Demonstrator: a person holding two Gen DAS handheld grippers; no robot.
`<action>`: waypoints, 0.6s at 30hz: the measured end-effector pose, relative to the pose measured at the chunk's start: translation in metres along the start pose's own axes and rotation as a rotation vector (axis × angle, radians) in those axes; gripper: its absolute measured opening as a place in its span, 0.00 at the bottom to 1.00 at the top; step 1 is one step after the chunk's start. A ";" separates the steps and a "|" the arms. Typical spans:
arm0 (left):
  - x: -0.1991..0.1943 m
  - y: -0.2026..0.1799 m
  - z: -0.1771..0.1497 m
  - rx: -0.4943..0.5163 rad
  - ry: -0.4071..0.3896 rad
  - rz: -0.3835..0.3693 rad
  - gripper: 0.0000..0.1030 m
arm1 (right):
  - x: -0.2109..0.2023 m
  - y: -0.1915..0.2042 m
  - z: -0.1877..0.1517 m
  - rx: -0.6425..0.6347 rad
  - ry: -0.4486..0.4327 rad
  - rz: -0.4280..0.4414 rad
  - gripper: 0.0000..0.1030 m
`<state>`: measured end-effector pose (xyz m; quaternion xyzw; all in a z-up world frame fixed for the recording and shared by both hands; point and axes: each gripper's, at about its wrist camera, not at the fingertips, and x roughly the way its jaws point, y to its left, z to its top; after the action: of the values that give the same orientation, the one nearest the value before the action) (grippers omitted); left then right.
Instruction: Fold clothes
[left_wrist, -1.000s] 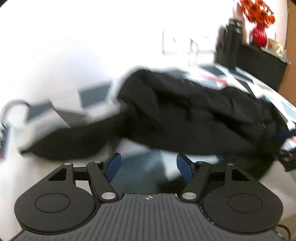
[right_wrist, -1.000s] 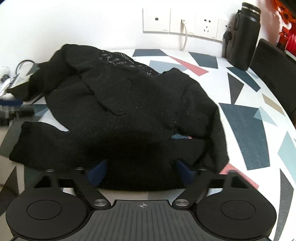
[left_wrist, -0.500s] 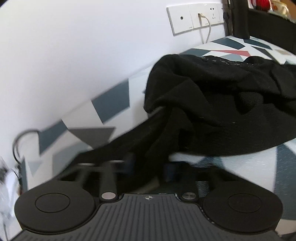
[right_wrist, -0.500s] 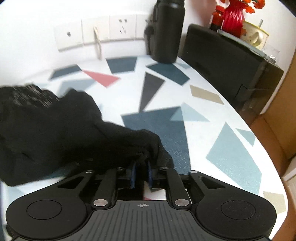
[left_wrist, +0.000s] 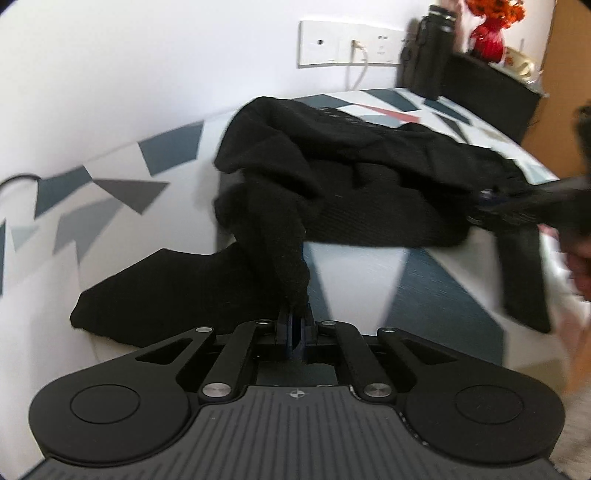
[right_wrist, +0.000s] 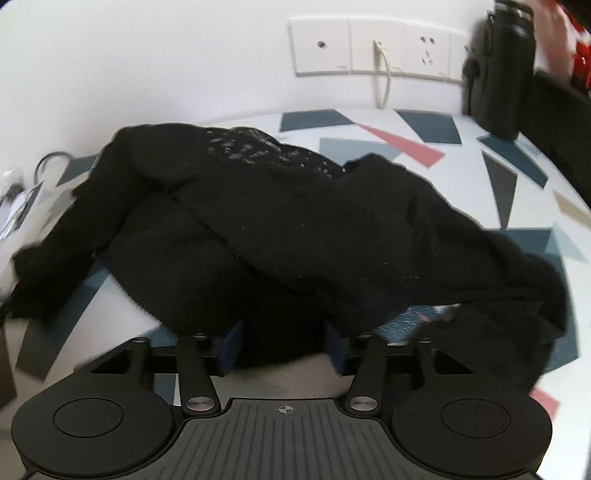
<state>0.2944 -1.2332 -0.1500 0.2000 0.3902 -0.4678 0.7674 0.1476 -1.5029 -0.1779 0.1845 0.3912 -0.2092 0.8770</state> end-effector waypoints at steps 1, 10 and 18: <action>-0.005 -0.002 -0.003 -0.004 0.004 -0.015 0.04 | 0.003 -0.001 0.003 0.001 -0.004 0.004 0.43; -0.043 0.004 -0.011 -0.120 0.015 -0.141 0.04 | -0.021 -0.063 0.004 0.046 -0.038 -0.089 0.05; -0.047 0.033 0.031 -0.172 -0.123 0.035 0.04 | -0.049 -0.120 0.019 0.163 -0.094 -0.275 0.15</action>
<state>0.3236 -1.2121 -0.0954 0.1111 0.3774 -0.4306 0.8123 0.0676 -1.6025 -0.1475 0.1897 0.3532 -0.3668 0.8395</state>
